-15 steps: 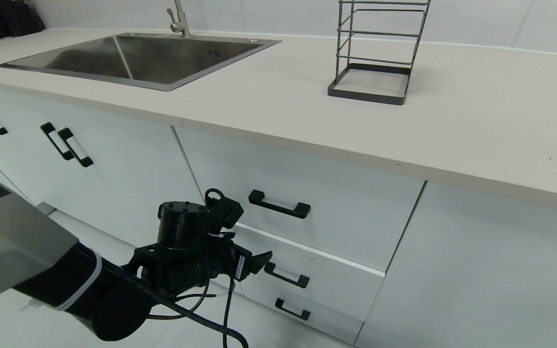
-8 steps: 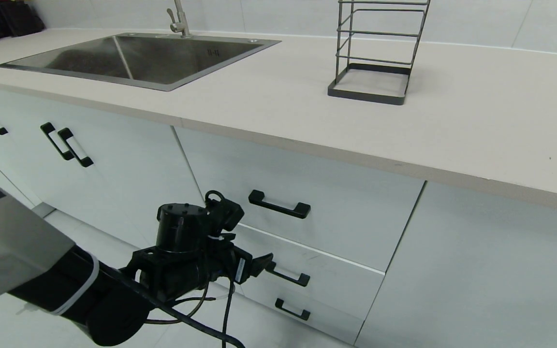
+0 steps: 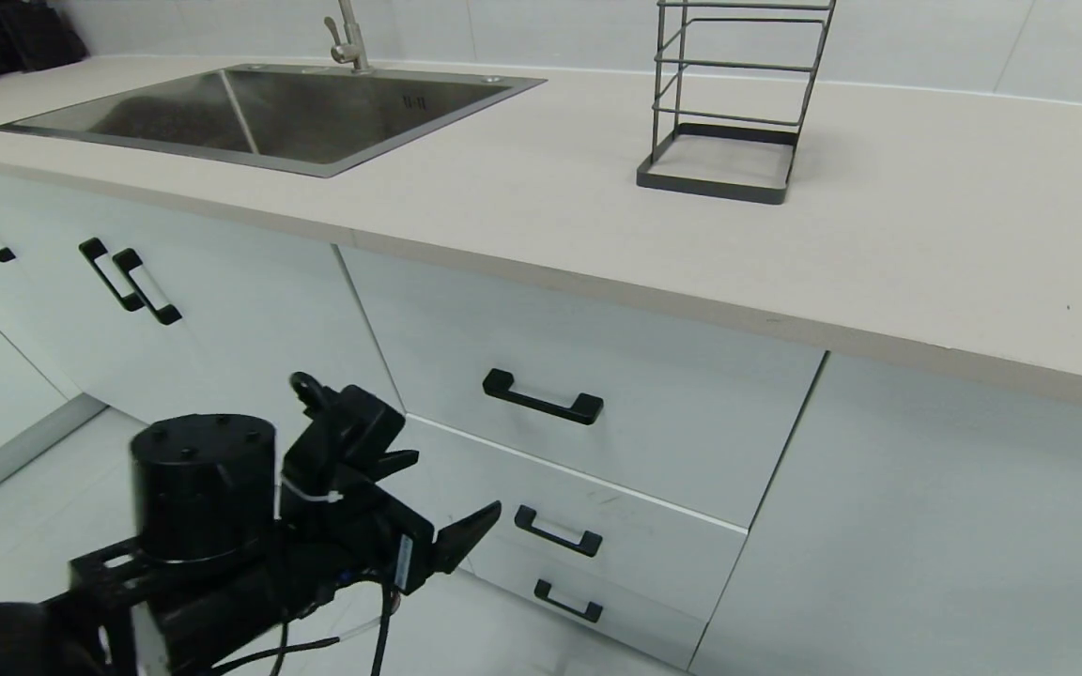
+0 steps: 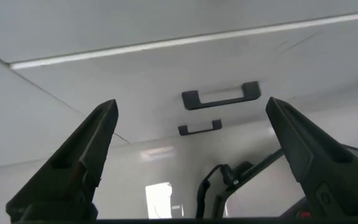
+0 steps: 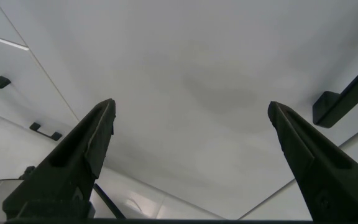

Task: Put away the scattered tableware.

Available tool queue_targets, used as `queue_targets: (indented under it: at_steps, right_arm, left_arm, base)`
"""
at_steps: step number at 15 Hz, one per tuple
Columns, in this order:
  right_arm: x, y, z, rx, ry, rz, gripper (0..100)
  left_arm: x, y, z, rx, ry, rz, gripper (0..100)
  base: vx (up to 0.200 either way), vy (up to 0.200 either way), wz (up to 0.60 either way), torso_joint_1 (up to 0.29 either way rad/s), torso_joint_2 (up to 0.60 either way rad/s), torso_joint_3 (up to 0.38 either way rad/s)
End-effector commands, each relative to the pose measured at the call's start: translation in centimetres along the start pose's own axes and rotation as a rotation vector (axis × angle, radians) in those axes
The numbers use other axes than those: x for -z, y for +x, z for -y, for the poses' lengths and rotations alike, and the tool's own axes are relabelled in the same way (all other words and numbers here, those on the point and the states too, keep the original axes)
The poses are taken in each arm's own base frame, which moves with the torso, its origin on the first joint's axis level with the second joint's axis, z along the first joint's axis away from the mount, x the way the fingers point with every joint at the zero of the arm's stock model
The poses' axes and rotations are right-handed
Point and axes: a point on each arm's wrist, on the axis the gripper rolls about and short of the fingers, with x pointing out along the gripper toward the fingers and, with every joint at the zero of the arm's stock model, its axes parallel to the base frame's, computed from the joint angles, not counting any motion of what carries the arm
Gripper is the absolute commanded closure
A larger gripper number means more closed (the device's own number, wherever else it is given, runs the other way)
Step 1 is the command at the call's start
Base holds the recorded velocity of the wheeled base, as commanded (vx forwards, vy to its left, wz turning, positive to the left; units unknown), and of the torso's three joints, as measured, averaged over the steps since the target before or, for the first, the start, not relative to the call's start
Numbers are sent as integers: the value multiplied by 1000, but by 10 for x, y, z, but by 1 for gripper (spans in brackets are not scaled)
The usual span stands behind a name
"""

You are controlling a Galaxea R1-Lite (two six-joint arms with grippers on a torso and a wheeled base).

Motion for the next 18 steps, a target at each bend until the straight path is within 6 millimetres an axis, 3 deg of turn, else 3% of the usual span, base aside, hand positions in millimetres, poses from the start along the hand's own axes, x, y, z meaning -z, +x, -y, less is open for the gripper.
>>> queue_targets:
  at_steps: [1, 5, 6, 7, 9, 12, 15, 18]
  right_arm:
    - [0, 0, 0, 0, -1, -2, 0]
    - [0, 0, 0, 0, 2, 0, 0]
    - [0, 0, 0, 0, 2, 0, 0]
    - [0, 0, 0, -2, 2, 0, 0]
    - [0, 0, 0, -2, 2, 0, 0]
    - [0, 0, 0, -2, 4, 0, 0]
    - [0, 0, 0, -2, 2, 0, 0]
    - [0, 0, 0, -2, 2, 0, 0]
  left_arm:
    - [-16, -68, 3, -5, 9, 195, 0]
    - [-17, -143, -2, -92, 8, 437, 0]
    - [-16, -154, -4, -120, 9, 475, 0]
    - [-7, -176, -4, -182, 11, 538, 0]
    - [20, -202, 0, -253, 10, 583, 0]
    - [50, -222, 9, -324, 14, 629, 0]
    - [102, -233, 21, -369, -8, 538, 0]
    - [111, -227, 21, -402, -57, 428, 0]
  base:
    - [0, 0, 0, 0, 0, 0]
    - [0, 0, 0, 0, 0, 0]
    - [0, 0, -600, 2, -2, 2]
    - [0, 0, -600, -2, 7, 2]
    - [0, 0, -600, 0, 0, 2]
    - [0, 0, -600, -1, 4, 12]
    - [0, 0, -400, -3, 0, 6]
    - [0, 0, 0, 0, 0, 0]
